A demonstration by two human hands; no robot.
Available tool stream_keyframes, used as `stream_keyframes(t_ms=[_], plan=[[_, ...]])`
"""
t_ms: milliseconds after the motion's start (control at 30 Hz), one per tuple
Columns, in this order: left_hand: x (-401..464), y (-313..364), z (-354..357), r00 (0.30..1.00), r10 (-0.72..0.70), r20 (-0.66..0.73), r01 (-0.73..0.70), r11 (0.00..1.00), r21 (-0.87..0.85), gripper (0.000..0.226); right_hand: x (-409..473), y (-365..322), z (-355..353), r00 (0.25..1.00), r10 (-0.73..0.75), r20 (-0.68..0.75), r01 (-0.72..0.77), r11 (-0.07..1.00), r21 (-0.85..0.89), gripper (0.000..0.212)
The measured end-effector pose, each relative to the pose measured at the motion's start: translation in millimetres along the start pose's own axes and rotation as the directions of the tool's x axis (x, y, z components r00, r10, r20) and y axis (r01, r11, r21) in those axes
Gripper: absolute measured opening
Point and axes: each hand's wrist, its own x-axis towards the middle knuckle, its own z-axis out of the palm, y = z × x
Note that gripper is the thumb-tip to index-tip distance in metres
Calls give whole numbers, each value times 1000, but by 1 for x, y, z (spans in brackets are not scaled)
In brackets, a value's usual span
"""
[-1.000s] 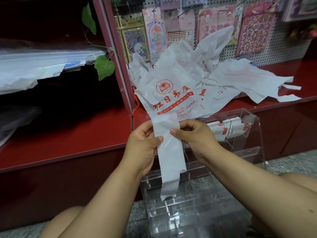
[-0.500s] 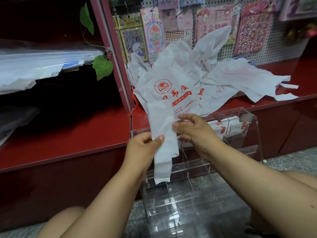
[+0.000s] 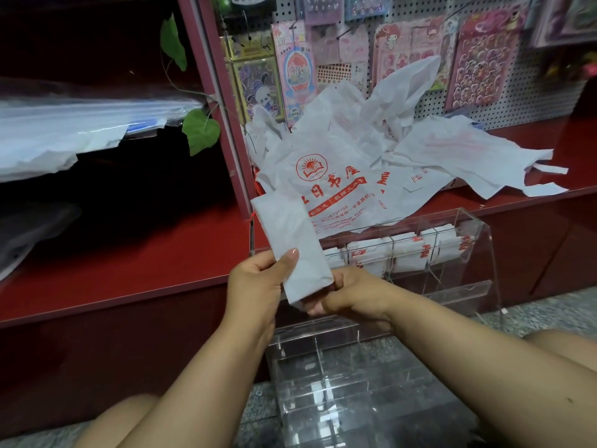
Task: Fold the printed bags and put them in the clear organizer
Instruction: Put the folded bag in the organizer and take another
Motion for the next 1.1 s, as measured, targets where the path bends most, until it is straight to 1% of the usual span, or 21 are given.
stream_keyframes(t_ms=[100, 133, 167, 200, 233, 267, 333, 400, 533, 633, 700, 800, 833, 933, 967, 1000, 1033, 1100], plan=[[2, -3, -3, 999, 12, 37, -14, 999, 44, 9, -2, -8, -9, 996, -46, 83, 34, 990, 137, 23], [3, -4, -4, 999, 12, 52, -15, 998, 57, 10, -2, -9, -12, 993, -64, 95, 44, 979, 200, 30], [3, -4, -4, 997, 10, 72, -15, 997, 69, 12, -1, -10, -15, 992, -80, 93, 54, 966, 253, 43], [4, -5, -4, 996, 8, 94, -16, 996, 86, 13, 0, -10, -16, 993, -93, 77, 67, 956, 287, 54], [4, -6, -4, 993, 6, 117, -18, 995, 102, 13, 0, -11, -16, 994, -98, 48, 78, 948, 309, 59], [4, -7, -4, 990, 7, 138, -23, 993, 119, 13, 1, -10, -17, 995, -96, 5, 90, 947, 310, 58], [4, -8, -4, 985, 19, 172, -47, 986, 161, 11, 2, -10, -15, 991, -89, -100, 115, 947, 298, 44], [3, -9, -3, 979, 35, 199, -75, 977, 201, 10, 2, -10, -15, 981, -88, -174, 135, 952, 274, 32], [3, -10, -2, 975, 25, 220, -78, 968, 237, 12, 3, -9, -14, 959, -83, -270, 138, 972, 191, 25], [5, -13, -2, 973, 29, 230, -93, 958, 272, 10, 2, -9, -12, 943, -119, -312, 173, 974, 150, 17], [6, -14, -2, 972, 40, 231, -112, 945, 307, 10, 2, -9, -12, 928, -152, -339, 207, 970, 132, 19], [7, -16, -3, 978, 40, 207, -109, 936, 333, 8, 3, -9, -13, 903, -213, -372, 272, 956, 113, 31], [7, -17, -3, 981, 34, 190, -96, 941, 326, 15, 2, -10, -13, 896, -227, -382, 284, 954, 98, 35], [10, -18, -3, 991, -11, 131, -32, 946, 322, 51, 3, -12, -16, 883, -260, -390, 306, 950, 61, 42], [10, -17, -4, 991, -43, 124, -1, 941, 337, 56, 3, -12, -16, 881, -265, -392, 307, 950, 49, 44], [11, -16, -4, 986, -86, 142, 31, 937, 347, 53, 3, -12, -17, 879, -268, -395, 307, 951, 38, 46], [9, -15, -4, 975, -132, 179, 61, 933, 355, 41, 4, -12, -18, 876, -270, -399, 307, 951, 31, 49], [6, -14, -4, 952, -176, 251, 73, 925, 373, 8, 3, -12, -19, 869, -276, -410, 313, 949, 24, 51]])
